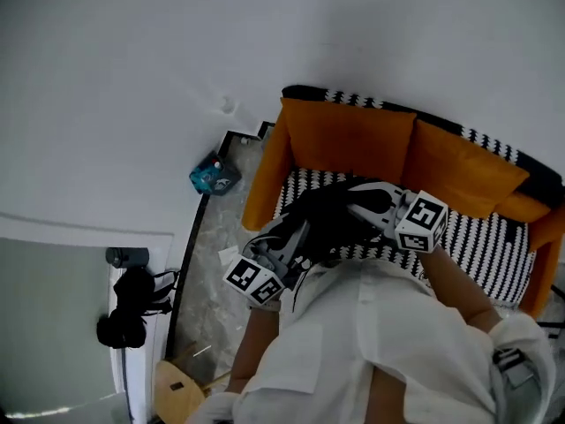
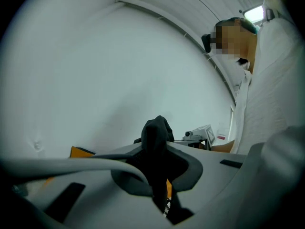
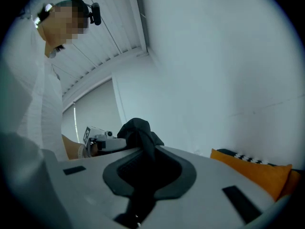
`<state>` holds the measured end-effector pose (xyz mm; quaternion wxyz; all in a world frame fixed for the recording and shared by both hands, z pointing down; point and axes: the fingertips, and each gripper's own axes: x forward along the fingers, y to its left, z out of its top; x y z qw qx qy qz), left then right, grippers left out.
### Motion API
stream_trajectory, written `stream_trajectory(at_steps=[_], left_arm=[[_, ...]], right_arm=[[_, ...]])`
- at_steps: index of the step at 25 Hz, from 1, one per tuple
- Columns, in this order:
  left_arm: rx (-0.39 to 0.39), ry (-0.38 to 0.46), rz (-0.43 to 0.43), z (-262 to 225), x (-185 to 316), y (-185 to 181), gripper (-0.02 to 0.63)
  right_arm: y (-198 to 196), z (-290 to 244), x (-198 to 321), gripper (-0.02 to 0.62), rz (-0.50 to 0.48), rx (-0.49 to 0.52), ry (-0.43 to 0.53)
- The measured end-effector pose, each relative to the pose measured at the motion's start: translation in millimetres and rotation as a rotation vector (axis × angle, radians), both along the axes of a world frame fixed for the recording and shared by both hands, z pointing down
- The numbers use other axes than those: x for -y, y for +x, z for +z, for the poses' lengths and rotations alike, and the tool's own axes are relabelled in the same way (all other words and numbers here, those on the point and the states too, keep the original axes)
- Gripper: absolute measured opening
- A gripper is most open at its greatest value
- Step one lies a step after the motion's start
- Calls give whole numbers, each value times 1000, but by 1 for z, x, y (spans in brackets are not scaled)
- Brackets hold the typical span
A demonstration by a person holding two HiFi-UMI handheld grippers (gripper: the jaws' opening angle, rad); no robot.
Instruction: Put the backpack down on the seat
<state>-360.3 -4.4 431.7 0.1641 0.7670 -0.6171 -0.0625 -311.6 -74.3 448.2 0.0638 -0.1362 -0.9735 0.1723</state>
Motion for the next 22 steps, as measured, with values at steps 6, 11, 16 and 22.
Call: stream_trajectory(at_steps=[6,11,16,22], left_arm=[[-58,-65,232,50,65,-15,48],[-69,-138,416,95,100,-16,49],[-29,-224,548,140,127,-16,49],[-1,-374,642,201,147,-15,49]], right_arm=[[-1,48,54,49,228,-100,-18],[6,93,78,51,406,-199,-54],[11,142,94,51,555,-295,-116],[15,203,106,52,641,-464,-170]])
